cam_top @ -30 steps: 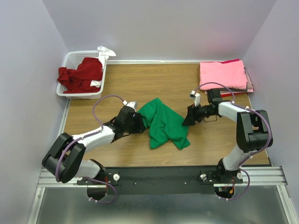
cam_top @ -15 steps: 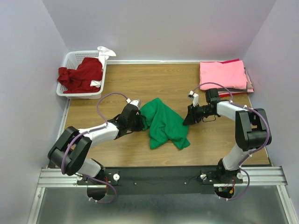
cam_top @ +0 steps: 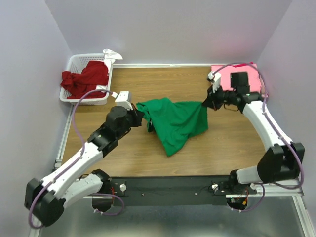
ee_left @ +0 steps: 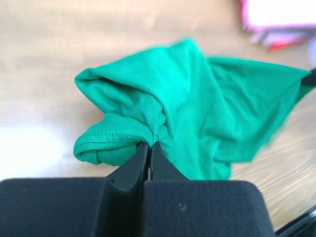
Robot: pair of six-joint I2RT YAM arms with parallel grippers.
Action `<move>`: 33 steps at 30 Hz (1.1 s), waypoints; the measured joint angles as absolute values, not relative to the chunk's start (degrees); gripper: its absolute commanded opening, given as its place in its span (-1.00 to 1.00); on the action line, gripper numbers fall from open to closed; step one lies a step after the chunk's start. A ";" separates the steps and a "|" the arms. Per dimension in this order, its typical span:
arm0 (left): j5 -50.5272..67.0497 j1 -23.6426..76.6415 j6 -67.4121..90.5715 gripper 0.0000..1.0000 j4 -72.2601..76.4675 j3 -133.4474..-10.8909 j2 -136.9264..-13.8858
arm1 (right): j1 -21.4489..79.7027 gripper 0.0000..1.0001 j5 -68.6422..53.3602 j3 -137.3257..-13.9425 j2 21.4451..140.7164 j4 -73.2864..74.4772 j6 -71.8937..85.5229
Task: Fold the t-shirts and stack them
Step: Flatten the tshirt out
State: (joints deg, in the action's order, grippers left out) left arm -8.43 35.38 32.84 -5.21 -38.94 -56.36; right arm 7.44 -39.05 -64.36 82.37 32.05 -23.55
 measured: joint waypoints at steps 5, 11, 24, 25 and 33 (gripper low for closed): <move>-9.50 35.40 29.98 -1.00 -5.93 -42.09 -43.57 | 7.44 -0.99 -36.62 -80.18 76.90 40.29 -30.35; -9.39 35.40 25.41 -1.00 -5.50 -47.62 -35.68 | 7.46 -0.99 -33.34 -94.98 71.57 47.44 -35.70; -8.38 35.40 20.32 -1.00 -4.58 -50.81 -35.16 | 7.51 -0.99 -27.92 -100.31 64.69 50.74 -37.47; -8.36 35.40 20.32 -1.00 -4.58 -50.76 -35.29 | 7.51 -0.99 -27.94 -99.70 64.71 50.70 -37.41; -8.38 35.40 27.57 -1.00 -5.56 -41.43 -32.93 | 7.51 -0.95 -31.81 -86.11 66.65 49.36 -34.65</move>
State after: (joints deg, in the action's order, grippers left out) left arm -8.38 35.40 27.57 -5.56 -41.43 -32.93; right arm 7.51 -31.81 -86.11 66.65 49.36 -34.65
